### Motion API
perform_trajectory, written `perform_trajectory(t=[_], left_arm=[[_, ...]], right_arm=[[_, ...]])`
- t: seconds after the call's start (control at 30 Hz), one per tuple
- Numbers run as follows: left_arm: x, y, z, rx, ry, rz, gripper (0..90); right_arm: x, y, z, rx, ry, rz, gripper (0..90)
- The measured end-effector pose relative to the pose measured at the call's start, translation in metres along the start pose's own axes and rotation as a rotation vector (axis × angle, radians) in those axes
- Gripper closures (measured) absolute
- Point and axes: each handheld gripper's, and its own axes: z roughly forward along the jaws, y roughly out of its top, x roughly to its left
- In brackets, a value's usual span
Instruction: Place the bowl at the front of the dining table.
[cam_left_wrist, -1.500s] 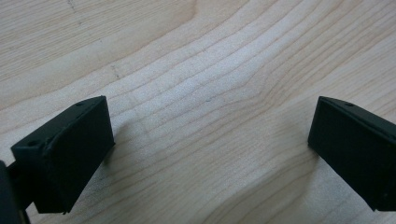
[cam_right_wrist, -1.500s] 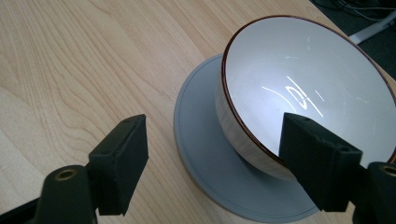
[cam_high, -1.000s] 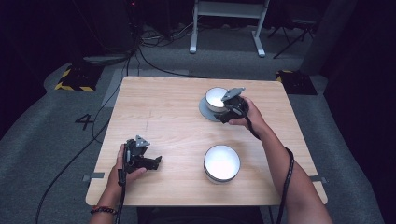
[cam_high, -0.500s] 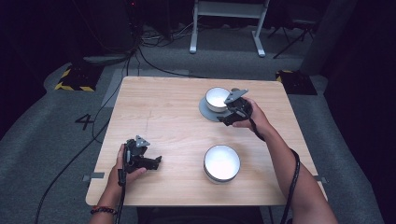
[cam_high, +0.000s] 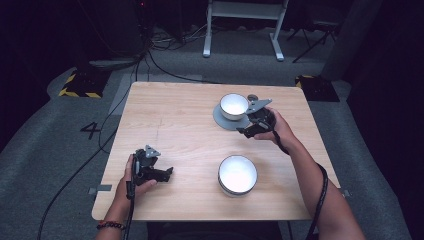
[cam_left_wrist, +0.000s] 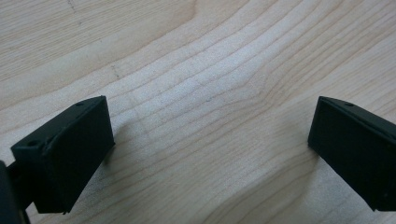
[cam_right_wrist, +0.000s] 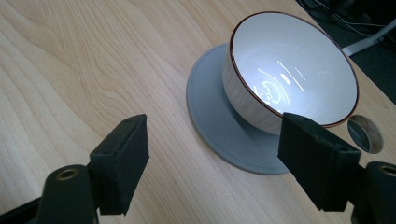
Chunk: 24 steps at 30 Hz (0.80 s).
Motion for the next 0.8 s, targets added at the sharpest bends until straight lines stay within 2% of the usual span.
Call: perform_trajectory(t=[0.07, 0.27, 0.47, 0.5, 0.57, 0.6, 0.67, 0.8], left_arm=[[0.000, 0.000, 0.000, -0.001, 0.002, 0.001, 0.3], [0.000, 0.000, 0.000, 0.000, -0.001, 0.000, 0.3], [0.000, 0.000, 0.000, 0.000, 0.000, 0.000, 0.3], [0.000, 0.000, 0.000, -0.001, 0.002, 0.001, 0.3], [0.000, 0.000, 0.000, 0.000, 0.000, 0.000, 0.3], [0.000, 0.000, 0.000, -0.002, 0.003, 0.001, 0.3], [0.000, 0.000, 0.000, -0.002, 0.004, 0.004, 0.3], [0.000, 0.000, 0.000, -0.001, 0.004, 0.004, 0.2]], right_arm=[[0.000, 0.000, -0.001, 0.000, -0.009, -0.011, 24.7], [0.002, -0.005, -0.006, 0.001, -0.009, 0.004, 24.6], [0.005, -0.007, -0.011, -0.002, -0.005, -0.017, 24.4], [0.007, -0.007, -0.012, -0.004, -0.007, 0.006, 24.4], [0.006, -0.008, -0.013, -0.004, -0.004, -0.026, 24.3], [0.008, -0.009, -0.014, -0.003, -0.008, -0.017, 24.3], [0.008, -0.010, -0.016, -0.003, -0.005, -0.035, 24.3], [0.011, -0.015, -0.018, -0.001, -0.009, -0.031, 24.2]])
